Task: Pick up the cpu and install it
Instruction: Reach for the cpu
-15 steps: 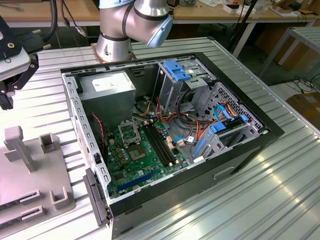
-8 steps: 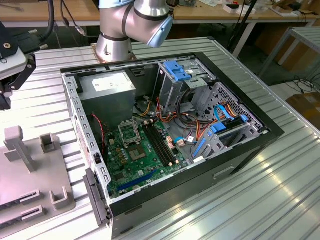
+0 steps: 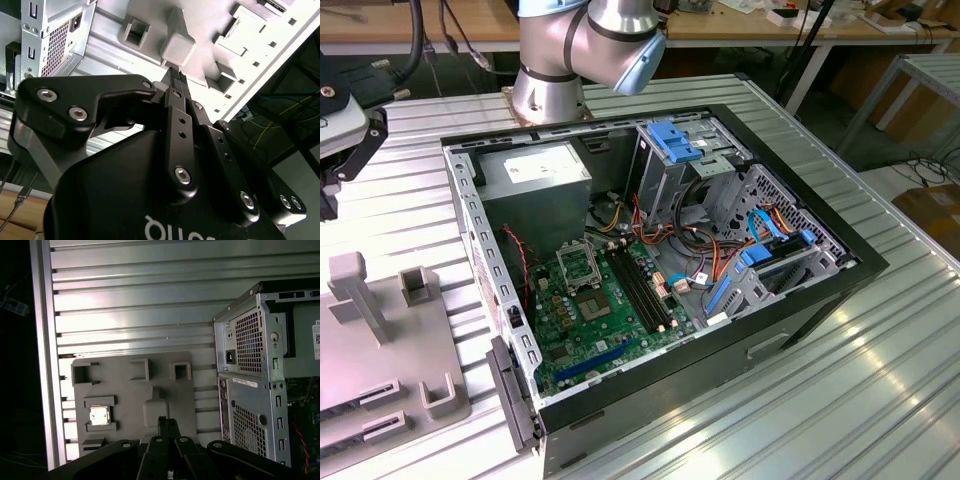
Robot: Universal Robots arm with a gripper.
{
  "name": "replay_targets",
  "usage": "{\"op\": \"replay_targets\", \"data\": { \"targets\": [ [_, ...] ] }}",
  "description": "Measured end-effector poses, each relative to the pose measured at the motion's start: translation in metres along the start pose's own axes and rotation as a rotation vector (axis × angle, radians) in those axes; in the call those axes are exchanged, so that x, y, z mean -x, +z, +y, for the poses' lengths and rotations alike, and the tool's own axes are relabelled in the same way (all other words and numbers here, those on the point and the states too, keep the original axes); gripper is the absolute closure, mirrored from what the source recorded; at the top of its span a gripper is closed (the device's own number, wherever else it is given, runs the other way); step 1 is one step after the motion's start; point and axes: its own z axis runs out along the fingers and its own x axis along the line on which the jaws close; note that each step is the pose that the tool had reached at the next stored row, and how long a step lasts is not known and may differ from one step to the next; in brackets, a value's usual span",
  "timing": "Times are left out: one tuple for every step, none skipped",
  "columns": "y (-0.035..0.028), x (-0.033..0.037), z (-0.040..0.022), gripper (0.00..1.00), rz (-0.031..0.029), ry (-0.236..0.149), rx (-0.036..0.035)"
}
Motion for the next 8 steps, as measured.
{"op": "replay_targets", "data": {
  "targets": [
    [0.0000,-0.0008,-0.0001,0.89,0.0000,0.000,0.0000],
    [0.0000,-0.0013,-0.0001,0.89,0.0000,0.000,0.0000],
    [0.0000,-0.0018,-0.0001,0.89,0.0000,0.000,0.0000],
    [0.0000,-0.0024,-0.0002,0.89,0.0000,0.000,0.0000],
    [0.0000,-0.0031,-0.0002,0.89,0.0000,0.000,0.0000],
    [0.0000,-0.0038,-0.0003,0.89,0.0000,0.000,0.0000],
    [0.0000,-0.0044,-0.0003,0.89,0.0000,0.000,0.0000],
    [0.0000,-0.0052,-0.0004,0.89,0.0000,0.000,0.0000]
  ]
}}
